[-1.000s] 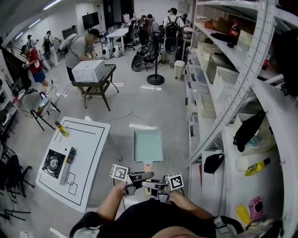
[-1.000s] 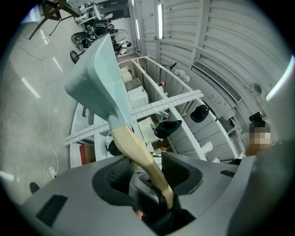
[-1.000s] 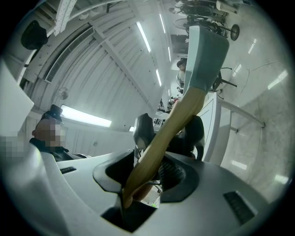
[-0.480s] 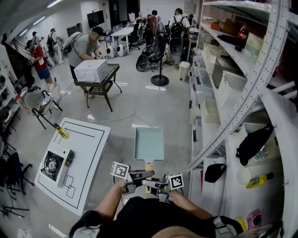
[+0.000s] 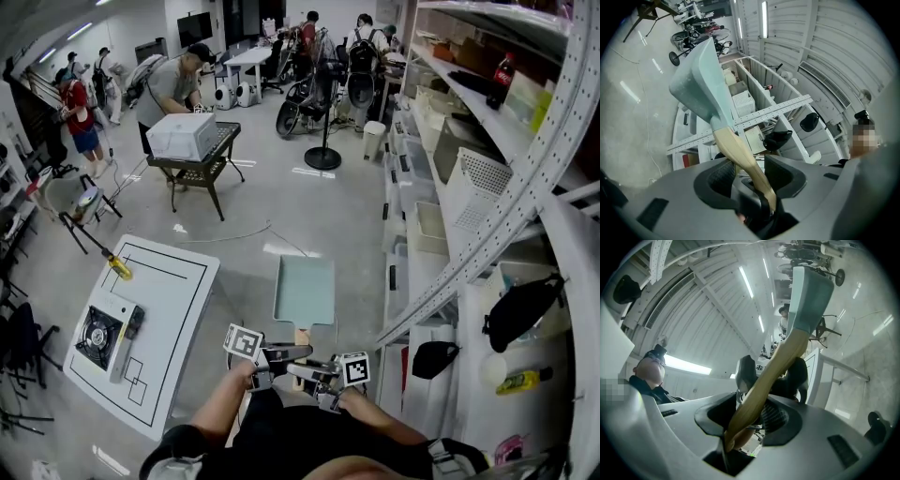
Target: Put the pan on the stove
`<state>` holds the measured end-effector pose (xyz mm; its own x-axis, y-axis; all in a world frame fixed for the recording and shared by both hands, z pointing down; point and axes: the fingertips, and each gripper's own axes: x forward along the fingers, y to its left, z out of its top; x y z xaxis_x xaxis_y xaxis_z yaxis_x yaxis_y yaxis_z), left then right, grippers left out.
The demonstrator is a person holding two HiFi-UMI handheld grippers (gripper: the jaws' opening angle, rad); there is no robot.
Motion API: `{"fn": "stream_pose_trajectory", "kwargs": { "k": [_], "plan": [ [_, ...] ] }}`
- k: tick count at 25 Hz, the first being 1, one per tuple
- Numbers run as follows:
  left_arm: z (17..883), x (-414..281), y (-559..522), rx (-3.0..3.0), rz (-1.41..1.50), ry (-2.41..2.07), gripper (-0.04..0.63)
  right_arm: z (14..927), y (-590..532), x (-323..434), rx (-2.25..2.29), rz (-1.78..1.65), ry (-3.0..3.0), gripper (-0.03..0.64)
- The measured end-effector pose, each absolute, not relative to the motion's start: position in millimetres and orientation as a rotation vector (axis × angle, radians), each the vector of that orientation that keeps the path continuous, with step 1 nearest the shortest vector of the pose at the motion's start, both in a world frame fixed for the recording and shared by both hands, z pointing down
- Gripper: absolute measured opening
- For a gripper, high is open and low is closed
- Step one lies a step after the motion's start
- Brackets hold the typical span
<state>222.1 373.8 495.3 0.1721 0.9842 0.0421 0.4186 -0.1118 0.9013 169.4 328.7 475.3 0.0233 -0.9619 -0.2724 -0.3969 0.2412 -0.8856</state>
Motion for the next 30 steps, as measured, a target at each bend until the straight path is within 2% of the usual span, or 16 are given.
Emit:
{"fn": "stream_pose_trajectory", "kwargs": {
  "k": [8, 19, 25, 30],
  "plan": [
    [499.1, 259.3, 352.3, 1.561, 0.915, 1.391, 0.196, 482.7, 301.1, 212.1, -1.347, -0.732, 1.509, 0.173],
    [480.8, 319.5, 271.3, 1.508, 0.882, 1.353, 0.196, 474.2, 219.2, 276.1, -1.370, -0.744, 1.517, 0.175],
    [480.7, 364.6, 174.0, 1.690, 0.770, 1.330, 0.196, 477.1, 131.1, 308.3, -1.311, -0.813, 1.654, 0.175],
    [508.5, 380.9, 57.4, 1.708, 0.680, 1.146, 0.196, 503.4, 22.1, 323.4, -1.178, -0.877, 1.784, 0.175]
  ]
}}
